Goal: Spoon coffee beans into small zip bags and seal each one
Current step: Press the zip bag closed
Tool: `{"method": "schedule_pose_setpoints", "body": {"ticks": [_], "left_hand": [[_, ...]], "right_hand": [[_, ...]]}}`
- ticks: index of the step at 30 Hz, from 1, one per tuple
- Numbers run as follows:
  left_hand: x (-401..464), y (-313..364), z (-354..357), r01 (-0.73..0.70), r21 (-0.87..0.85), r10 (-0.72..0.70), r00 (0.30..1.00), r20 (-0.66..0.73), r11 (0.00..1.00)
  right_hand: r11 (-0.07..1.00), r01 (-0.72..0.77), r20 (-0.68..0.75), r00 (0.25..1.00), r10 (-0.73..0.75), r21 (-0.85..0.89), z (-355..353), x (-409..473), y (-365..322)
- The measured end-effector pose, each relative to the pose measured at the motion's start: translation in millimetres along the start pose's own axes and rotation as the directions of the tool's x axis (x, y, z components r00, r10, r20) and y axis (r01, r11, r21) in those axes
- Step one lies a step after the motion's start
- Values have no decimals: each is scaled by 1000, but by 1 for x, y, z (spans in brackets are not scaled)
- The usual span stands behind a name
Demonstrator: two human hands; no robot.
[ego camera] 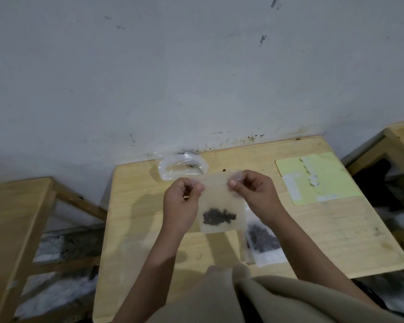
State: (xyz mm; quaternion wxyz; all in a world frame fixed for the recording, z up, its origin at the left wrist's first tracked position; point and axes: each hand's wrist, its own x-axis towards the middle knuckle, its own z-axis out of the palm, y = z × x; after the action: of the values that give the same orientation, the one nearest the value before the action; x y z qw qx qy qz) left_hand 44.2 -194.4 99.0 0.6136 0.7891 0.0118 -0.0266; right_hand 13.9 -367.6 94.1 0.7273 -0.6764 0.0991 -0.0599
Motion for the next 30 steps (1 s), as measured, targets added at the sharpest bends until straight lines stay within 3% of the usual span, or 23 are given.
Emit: {"method": "schedule_pose_setpoints", "body": {"ticks": [8,11,17,25,30], "left_hand": [[-4,12,24,4,68,-7,999,47,998],[-7,19,32,18,-49,-16,999,41,999],[-13,37,49,60,-197,-21,981,195,978],[-15,35,70,-52,-106,62,993,99,993],[-18,38,86,-48,-149,62,994,90,988]], "right_hand": [[999,39,-89,995,-38,10,-17,-8,-3],[999,43,-120,992,-44,-8,-27,-8,-5],[999,13,-63,998,-10,39,-42,-7,-8],[997,4,36,999,-6,78,-55,-3,-13],[997,24,32,999,-26,67,-67,2,-16]]}}
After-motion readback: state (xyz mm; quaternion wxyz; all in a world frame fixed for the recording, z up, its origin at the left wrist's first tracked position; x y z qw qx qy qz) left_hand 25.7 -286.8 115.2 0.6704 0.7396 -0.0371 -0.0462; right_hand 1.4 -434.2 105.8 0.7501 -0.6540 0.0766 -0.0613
